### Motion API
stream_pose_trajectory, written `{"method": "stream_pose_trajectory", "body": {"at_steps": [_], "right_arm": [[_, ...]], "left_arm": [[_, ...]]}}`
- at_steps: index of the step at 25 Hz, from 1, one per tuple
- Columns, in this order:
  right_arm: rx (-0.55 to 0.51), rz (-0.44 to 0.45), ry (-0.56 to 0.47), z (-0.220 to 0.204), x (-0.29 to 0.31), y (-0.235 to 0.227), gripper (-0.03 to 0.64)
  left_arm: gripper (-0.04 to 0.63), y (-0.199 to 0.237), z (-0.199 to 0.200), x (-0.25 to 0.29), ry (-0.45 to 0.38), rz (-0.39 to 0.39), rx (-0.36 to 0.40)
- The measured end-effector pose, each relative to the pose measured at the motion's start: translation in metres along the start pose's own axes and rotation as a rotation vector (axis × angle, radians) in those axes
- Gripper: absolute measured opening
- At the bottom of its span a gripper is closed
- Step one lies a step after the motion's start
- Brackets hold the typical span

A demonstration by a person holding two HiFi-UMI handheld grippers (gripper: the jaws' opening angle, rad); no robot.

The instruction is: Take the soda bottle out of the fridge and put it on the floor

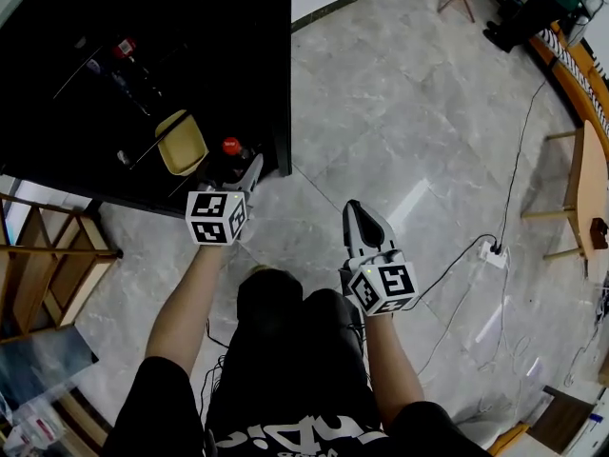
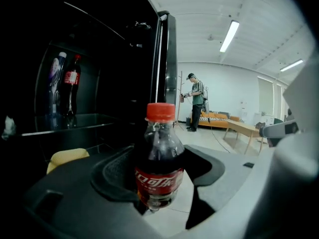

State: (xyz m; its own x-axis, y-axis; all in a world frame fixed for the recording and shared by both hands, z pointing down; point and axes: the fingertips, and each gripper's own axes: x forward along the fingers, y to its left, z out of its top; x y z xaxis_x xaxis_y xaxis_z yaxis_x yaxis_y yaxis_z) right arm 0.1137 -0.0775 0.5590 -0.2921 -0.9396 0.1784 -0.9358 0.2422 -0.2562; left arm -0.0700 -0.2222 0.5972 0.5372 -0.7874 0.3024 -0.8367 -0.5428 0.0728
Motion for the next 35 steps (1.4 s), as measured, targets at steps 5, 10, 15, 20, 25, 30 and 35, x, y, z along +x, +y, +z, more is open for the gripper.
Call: {"method": "stream_pose_trajectory", "body": {"at_steps": [5, 10, 15, 20, 25, 30, 35], "right_arm": [[-0.01, 0.008, -0.018, -0.05, 0.015, -0.017, 0.023], [-0.025, 0.018, -0.05, -0.097, 0.032, -0.043, 0.023], [-0.054, 0.034, -0.076, -0.146, 0.048, -0.06, 0.023], [-0.069, 0.046, -0.103, -0.179, 0.052, -0.075, 0.023], [-0.074, 0.041, -0.111, -0.198, 0.055, -0.086, 0.023], [-0.071, 0.033, -0.102, -0.214, 0.054, -0.097, 0.023], [-0.065, 0.025, -0.1, -0.233, 0.056, -0.108, 0.023]], "left_arm": [[0.305, -0.007, -0.05, 0.017, -0.006, -0.031, 0.017], [0.307, -0.022, -0.093, 0.04, -0.029, -0.071, 0.04], [0.307, -0.028, -0.138, 0.062, -0.048, -0.108, 0.042], [0.305, -0.042, -0.173, 0.073, -0.067, -0.139, 0.046], [0.306, -0.049, -0.204, 0.078, -0.053, -0.157, 0.038], [0.307, -0.055, -0.235, 0.088, -0.025, -0.168, 0.03], [0.306, -0.07, -0.27, 0.106, -0.015, -0.195, 0.04]]}}
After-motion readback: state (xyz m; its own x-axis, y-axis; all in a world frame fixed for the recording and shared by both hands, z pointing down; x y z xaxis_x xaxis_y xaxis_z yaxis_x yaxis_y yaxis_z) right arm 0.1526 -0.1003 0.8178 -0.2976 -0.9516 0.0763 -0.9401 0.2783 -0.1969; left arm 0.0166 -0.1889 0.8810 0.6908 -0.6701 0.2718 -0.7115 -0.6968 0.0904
